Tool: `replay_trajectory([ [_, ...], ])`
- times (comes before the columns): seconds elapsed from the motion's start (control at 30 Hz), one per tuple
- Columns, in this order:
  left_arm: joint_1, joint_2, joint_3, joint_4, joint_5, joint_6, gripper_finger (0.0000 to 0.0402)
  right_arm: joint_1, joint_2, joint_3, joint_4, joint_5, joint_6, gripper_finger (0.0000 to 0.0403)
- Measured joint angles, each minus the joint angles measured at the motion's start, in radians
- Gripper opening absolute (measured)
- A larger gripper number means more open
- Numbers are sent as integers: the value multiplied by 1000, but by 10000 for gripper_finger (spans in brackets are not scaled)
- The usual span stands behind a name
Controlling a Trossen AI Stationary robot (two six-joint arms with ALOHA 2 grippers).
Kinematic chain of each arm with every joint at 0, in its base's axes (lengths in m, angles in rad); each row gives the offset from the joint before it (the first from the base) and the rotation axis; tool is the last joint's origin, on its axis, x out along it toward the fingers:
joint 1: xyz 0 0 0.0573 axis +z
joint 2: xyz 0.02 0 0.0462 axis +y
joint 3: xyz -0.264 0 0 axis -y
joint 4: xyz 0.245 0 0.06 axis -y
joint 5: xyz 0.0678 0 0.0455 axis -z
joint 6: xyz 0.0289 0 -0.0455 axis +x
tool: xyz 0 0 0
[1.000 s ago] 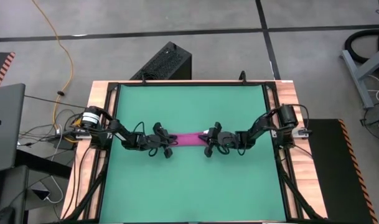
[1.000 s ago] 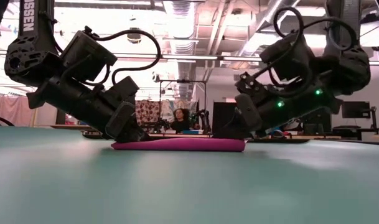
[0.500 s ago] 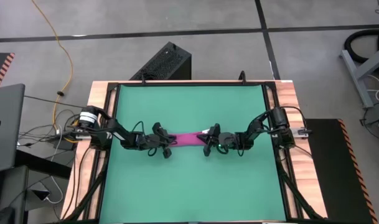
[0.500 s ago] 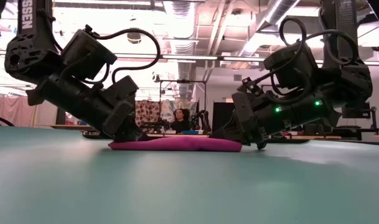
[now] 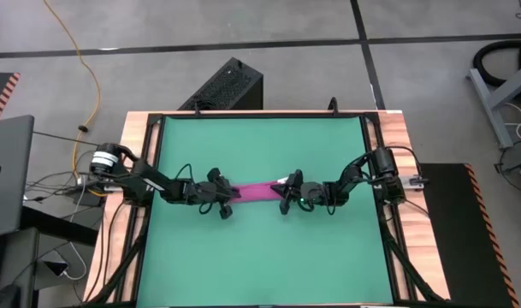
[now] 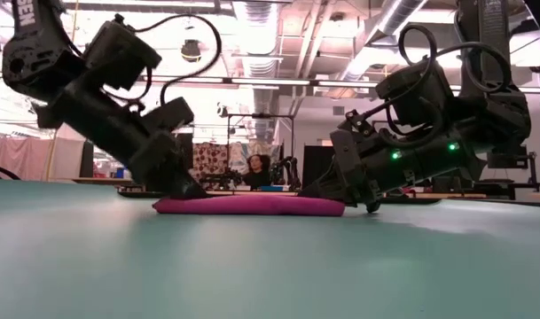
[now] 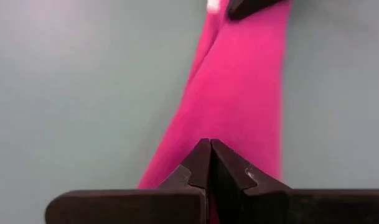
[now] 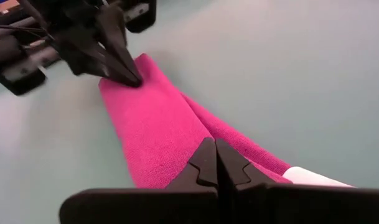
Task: Roll towel into tight, uniform cylinder
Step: Roll the pink towel
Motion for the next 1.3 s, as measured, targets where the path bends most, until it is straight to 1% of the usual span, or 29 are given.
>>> replay_trajectory([
  [0.17, -2, -120, 0, -23, 13, -11, 0, 0, 0, 0, 0, 0, 0, 6],
  [0.27, -9, -157, 1, 53, 89, 5, 0, 0, 0, 0, 0, 0, 0, 6],
  [0.33, -16, -151, 3, 135, 99, 30, 0, 0, 0, 2, 0, 0, 0, 6],
  [0.43, -20, -72, 34, 216, 90, 74, 0, 0, 0, 3, 0, 0, 0, 6],
  [0.63, -45, 142, 185, 238, 104, 178, 0, 0, 0, 3, 9, 0, -1, 6],
  [0.77, -45, 220, 253, 238, 93, 208, 0, 1, 0, 3, 11, -5, -1, 7],
  [0.93, -20, 261, 247, 219, 41, 203, 0, 12, 0, 3, 9, -9, -1, 7],
  [1.03, -4, 292, 245, 225, 30, 198, 0, 14, 0, 3, 8, -10, -1, 7],
  [1.1, 7, 311, 245, 227, 31, 191, 0, 14, 0, 3, 8, -11, -1, 7],
  [1.3, 20, 364, 248, 227, 84, 143, 0, 14, 0, 2, 10, -12, -2, 7],
])
